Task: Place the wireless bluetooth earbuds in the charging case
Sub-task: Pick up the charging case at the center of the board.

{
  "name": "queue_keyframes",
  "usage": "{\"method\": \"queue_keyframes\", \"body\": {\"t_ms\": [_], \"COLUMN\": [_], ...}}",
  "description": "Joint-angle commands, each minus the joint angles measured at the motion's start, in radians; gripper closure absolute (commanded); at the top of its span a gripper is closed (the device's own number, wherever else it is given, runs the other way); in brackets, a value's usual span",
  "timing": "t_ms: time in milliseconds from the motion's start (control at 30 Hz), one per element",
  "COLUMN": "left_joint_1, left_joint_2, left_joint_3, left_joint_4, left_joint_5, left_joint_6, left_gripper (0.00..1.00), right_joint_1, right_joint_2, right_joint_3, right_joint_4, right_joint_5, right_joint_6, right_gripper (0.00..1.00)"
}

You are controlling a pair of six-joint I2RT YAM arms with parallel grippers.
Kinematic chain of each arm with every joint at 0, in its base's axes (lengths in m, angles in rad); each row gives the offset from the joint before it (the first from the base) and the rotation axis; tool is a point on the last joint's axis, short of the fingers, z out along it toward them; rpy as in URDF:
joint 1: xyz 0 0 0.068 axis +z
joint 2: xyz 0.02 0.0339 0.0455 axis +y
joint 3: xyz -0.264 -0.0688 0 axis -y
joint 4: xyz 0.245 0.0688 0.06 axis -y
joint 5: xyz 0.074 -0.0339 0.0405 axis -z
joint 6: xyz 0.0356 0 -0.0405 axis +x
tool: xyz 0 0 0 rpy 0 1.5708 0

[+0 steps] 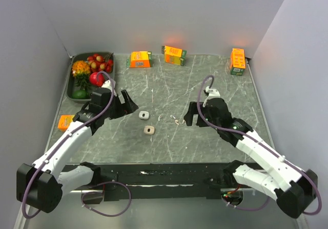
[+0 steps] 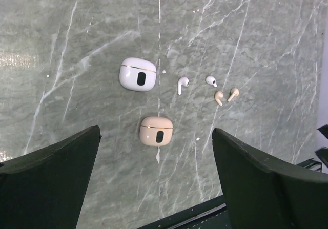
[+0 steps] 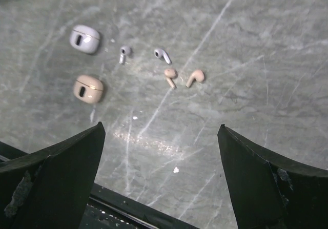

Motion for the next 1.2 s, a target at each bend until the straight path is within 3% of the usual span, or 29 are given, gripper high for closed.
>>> {"method": "queue_keyframes", "body": {"t_ms": [0, 100, 133, 267, 500, 1067, 1167], "left_joint_1": [-0.001, -0.036, -0.083, -0.194, -0.203, -0.240, -0.258], "left_joint_2": [0.007, 0.032, 0.055, 0.223, 0.412, 0.622, 0.665], "left_joint_3": [-0.012, -0.027, 0.003, 0.123, 0.138, 0.302, 0.336], "left_joint_4": [0.054, 0.074, 0.059, -0.051, -0.001, -0.036, -0.061], "left_joint_5": [0.034, -0.013, -0.109, -0.277, -0.286, -0.372, -0.400], "left_joint_6": [0.006, -0.008, -0.015, -0.049, -0.051, 0.080, 0.087], "left_gripper": [0.04, 0.04, 0.04, 0.04, 0.04, 0.01, 0.05], "right_joint_1": [-0.001, -0.001, -0.001, -0.001, 0.001, -0.001, -0.001], "right_joint_2": [0.054, 0.069, 0.072, 0.097, 0.103, 0.094, 0.097], "right_joint_3": [0.063, 0.078, 0.078, 0.089, 0.091, 0.057, 0.057], "right_joint_4": [-0.014, -0.014, -0.005, -0.002, -0.017, 0.006, 0.007], "right_joint_5": [-0.016, -0.046, -0.047, -0.065, -0.080, -0.123, -0.119], "right_joint_6": [0.012, -0.009, -0.011, -0.015, -0.017, -0.017, -0.015], "right_gripper": [0.01, 0.02, 0.02, 0.03, 0.03, 0.03, 0.03]}}
